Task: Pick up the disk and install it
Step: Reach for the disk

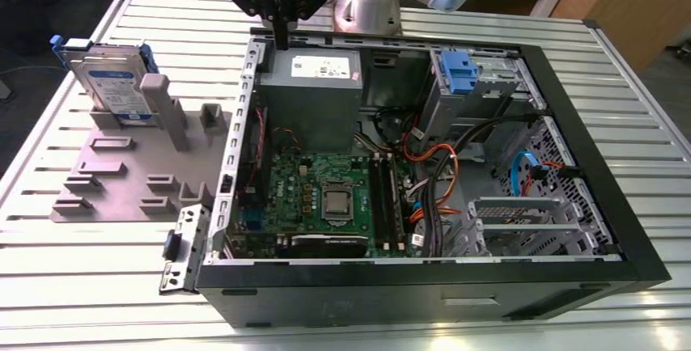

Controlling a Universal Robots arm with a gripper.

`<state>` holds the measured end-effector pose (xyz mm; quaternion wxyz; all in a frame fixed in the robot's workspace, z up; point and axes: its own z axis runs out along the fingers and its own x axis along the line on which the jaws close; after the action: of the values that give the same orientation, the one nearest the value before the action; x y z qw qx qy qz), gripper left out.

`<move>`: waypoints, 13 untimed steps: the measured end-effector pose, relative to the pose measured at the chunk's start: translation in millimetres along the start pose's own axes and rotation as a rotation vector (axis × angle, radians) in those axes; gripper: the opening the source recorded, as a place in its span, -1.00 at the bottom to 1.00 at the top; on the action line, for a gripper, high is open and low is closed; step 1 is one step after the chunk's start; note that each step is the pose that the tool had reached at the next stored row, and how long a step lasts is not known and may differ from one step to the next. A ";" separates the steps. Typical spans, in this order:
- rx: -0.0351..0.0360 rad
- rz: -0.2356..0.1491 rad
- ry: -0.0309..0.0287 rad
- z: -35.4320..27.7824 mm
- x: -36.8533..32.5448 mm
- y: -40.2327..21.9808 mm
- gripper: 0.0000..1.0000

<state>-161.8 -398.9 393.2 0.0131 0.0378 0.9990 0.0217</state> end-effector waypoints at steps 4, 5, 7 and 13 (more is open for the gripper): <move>0.0001 0.000 0.0000 0.0 0.9 -0.1 -0.79; 0.0000 0.000 0.0000 0.0 1.2 -0.1 -0.79; 0.0000 0.000 0.0000 0.0 1.7 -0.1 -0.79; 0.0000 0.000 0.0000 0.1 3.1 -0.3 -0.79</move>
<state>-164.9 -398.9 393.1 0.0131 0.0378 0.9990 0.0217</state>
